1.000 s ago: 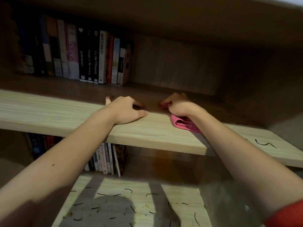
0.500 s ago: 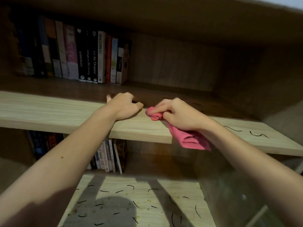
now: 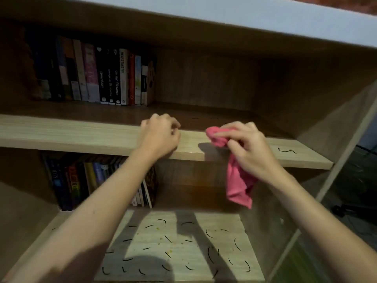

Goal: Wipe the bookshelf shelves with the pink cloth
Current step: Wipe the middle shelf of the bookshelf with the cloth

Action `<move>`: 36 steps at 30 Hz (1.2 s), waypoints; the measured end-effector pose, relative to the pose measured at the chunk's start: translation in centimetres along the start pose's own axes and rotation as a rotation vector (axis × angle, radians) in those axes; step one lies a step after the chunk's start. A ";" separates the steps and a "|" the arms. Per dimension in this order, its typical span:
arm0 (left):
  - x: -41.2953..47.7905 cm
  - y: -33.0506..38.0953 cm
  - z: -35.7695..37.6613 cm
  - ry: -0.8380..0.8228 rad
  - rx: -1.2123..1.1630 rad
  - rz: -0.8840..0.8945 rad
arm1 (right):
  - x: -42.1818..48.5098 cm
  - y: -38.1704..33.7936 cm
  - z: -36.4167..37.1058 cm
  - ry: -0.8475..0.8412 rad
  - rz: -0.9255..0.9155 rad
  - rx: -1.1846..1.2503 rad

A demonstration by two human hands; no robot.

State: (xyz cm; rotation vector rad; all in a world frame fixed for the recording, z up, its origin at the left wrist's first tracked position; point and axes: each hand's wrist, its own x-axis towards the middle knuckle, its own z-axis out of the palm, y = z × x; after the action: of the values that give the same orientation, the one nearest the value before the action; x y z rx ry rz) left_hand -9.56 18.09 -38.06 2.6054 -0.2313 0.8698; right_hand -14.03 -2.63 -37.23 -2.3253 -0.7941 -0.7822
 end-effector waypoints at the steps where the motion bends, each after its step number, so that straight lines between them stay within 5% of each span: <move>1: -1.1 0.7 0.6 0.032 -0.012 0.011 | 1.0 1.0 -0.3 0.025 0.087 -0.041; 5: -2.8 1.1 1.6 0.103 0.039 0.012 | 2.2 1.6 2.2 -0.121 0.228 -0.210; 11: -2.7 1.1 1.4 0.053 0.073 0.008 | -3.2 -1.1 2.6 0.008 -0.046 -0.009; 16: -2.7 1.2 1.1 0.008 0.059 0.018 | -2.5 1.5 0.3 0.138 0.209 -0.080; 23: -2.5 3.8 1.5 -0.059 -0.051 0.049 | -2.7 1.6 -0.2 -0.050 0.171 -0.291; 30: -0.5 7.6 1.7 -0.234 -0.081 0.165 | -5.3 2.9 -0.9 -0.036 0.115 -0.340; 36: 1.2 9.8 2.6 -0.418 -0.108 0.203 | -5.9 7.2 -6.3 -0.085 0.332 -0.415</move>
State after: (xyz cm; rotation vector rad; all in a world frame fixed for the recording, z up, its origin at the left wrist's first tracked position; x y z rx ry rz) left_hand -9.87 8.07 -36.26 2.6649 -0.6454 0.3485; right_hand -15.21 -13.63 -39.08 -2.7752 -0.2769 -0.7566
